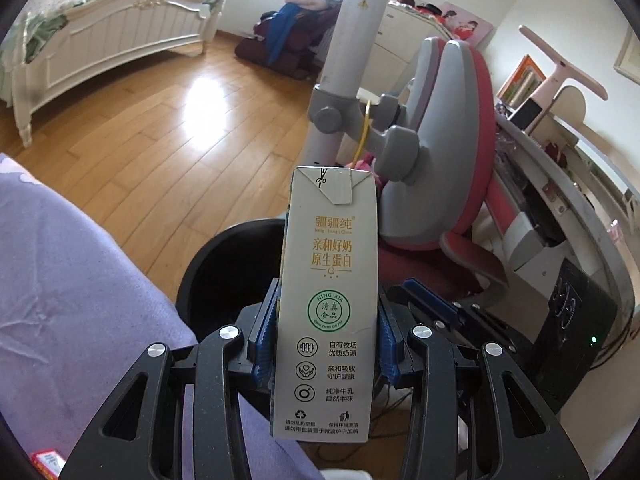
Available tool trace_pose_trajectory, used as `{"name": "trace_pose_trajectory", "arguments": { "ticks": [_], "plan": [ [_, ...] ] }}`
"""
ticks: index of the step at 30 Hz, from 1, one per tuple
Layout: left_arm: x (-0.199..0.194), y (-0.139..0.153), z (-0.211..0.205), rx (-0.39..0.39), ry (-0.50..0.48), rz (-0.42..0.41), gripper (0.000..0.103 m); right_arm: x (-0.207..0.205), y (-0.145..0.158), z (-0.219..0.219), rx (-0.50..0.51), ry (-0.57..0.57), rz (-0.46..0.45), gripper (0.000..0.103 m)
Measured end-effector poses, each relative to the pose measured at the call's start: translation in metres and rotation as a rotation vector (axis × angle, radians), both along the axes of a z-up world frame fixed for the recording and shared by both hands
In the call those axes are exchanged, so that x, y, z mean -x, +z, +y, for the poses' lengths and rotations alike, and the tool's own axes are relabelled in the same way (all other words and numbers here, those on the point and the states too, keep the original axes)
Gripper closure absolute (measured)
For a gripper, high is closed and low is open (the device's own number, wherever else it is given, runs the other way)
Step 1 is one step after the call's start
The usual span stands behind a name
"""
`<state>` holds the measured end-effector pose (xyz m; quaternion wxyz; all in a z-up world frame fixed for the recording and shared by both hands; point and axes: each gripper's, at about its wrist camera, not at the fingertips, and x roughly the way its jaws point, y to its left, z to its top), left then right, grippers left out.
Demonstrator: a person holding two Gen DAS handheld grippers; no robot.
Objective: Collect trash
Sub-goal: 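Grasp the milk carton with the left tool while the right tool grasps the yellow packet, then open both tools over the bin, dropping carton and yellow packet, then grasp a blue wrapper with each tool from the table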
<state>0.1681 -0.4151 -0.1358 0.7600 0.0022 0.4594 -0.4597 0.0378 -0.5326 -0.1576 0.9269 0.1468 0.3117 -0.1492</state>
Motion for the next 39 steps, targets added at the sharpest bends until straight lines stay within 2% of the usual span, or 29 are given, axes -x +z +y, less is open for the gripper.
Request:
{"name": "trace_pose_trajectory", "arguments": {
  "ticks": [1,2,3,5,6,7,9,12,15,18,21,23,29,32,33,36,39],
  "plan": [
    [-0.002,-0.004,-0.005,-0.022,0.002,-0.001,0.06,0.0,-0.003,-0.001,-0.008,0.004,0.005,0.085],
    [-0.003,-0.006,-0.009,-0.052,0.011,-0.012,0.053,0.002,-0.005,-0.001,-0.017,0.01,0.009,0.084],
    [-0.003,-0.007,-0.013,-0.084,0.03,-0.036,0.032,0.003,-0.007,-0.002,-0.026,0.016,0.015,0.084],
    [-0.002,-0.001,-0.01,-0.088,0.074,-0.093,0.014,0.004,-0.009,0.0,-0.028,0.03,0.032,0.082],
    [-0.001,0.002,-0.007,-0.076,0.079,-0.105,0.013,0.004,-0.011,0.001,-0.025,0.035,0.04,0.076],
    [-0.001,0.003,-0.008,-0.072,0.071,-0.102,0.013,0.005,-0.012,0.001,-0.024,0.04,0.042,0.07],
    [-0.001,0.008,-0.003,-0.072,0.065,-0.095,0.013,0.008,-0.013,0.001,-0.04,0.051,0.029,0.049],
    [0.008,0.024,0.019,-0.047,0.072,-0.113,0.013,0.01,-0.007,0.004,-0.061,0.077,0.004,0.036],
    [0.021,0.044,0.049,-0.025,0.093,-0.151,0.013,0.008,0.001,0.016,-0.088,0.134,-0.018,0.027],
    [0.036,0.064,0.091,-0.005,0.137,-0.209,0.013,0.001,0.015,0.039,-0.122,0.226,-0.043,0.025],
    [0.042,0.078,0.144,0.009,0.222,-0.233,0.013,-0.01,0.031,0.07,-0.148,0.336,-0.055,0.023],
    [0.041,0.085,0.184,0.01,0.299,-0.239,0.013,-0.02,0.041,0.092,-0.178,0.417,-0.059,0.023],
    [0.023,0.088,0.322,-0.036,0.626,-0.213,0.014,-0.062,0.068,0.167,-0.227,0.625,-0.019,0.021],
    [0.006,0.075,0.382,-0.097,0.757,-0.166,0.014,-0.093,0.075,0.204,-0.241,0.716,0.042,0.021],
    [0.0,0.069,0.397,-0.106,0.784,-0.144,0.018,-0.104,0.076,0.216,-0.239,0.736,0.065,0.021],
    [-0.021,0.047,0.432,-0.138,0.824,-0.063,0.031,-0.139,0.078,0.251,-0.236,0.782,0.117,0.021],
    [-0.042,0.024,0.455,-0.143,0.83,0.021,0.04,-0.182,0.072,0.281,-0.232,0.787,0.204,0.022]
  ]
}}
